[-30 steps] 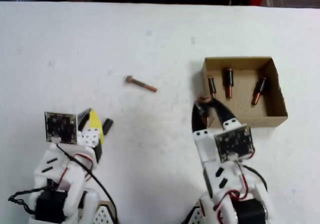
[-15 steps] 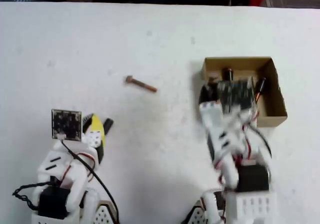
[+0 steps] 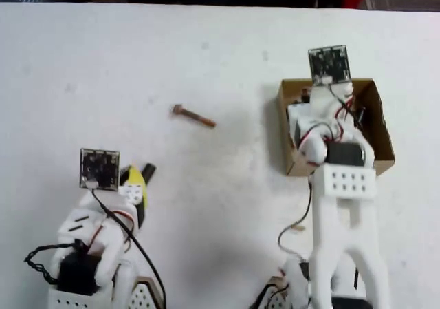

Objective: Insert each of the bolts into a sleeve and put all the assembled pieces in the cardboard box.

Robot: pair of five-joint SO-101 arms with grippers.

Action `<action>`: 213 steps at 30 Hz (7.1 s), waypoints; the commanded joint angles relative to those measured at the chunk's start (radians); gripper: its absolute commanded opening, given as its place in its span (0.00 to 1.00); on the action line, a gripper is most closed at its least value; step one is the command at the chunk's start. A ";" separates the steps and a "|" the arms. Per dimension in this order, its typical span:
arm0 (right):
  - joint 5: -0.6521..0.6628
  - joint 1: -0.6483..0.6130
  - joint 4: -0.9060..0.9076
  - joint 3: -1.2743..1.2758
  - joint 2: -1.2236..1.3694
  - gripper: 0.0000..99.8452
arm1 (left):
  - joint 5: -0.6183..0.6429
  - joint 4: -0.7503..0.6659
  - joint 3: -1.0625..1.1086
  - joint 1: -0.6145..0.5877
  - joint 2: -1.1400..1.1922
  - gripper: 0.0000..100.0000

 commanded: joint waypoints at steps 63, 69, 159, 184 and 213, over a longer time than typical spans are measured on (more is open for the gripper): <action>0.009 0.002 0.271 -0.815 0.590 0.21 | -0.002 -0.051 0.041 -0.045 -0.008 0.02; 0.009 -0.130 0.390 -0.813 0.432 0.21 | 0.000 0.000 -0.002 -0.059 -0.008 0.02; 0.264 -0.892 -0.490 0.434 0.084 0.21 | -0.011 0.052 -0.002 -0.503 -0.010 0.02; -0.164 -0.886 -0.463 0.439 0.076 0.21 | -0.011 0.055 0.000 -0.558 -0.010 0.02; 0.324 -0.918 -0.464 0.049 0.578 0.21 | -0.011 0.049 0.000 -0.636 -0.010 0.02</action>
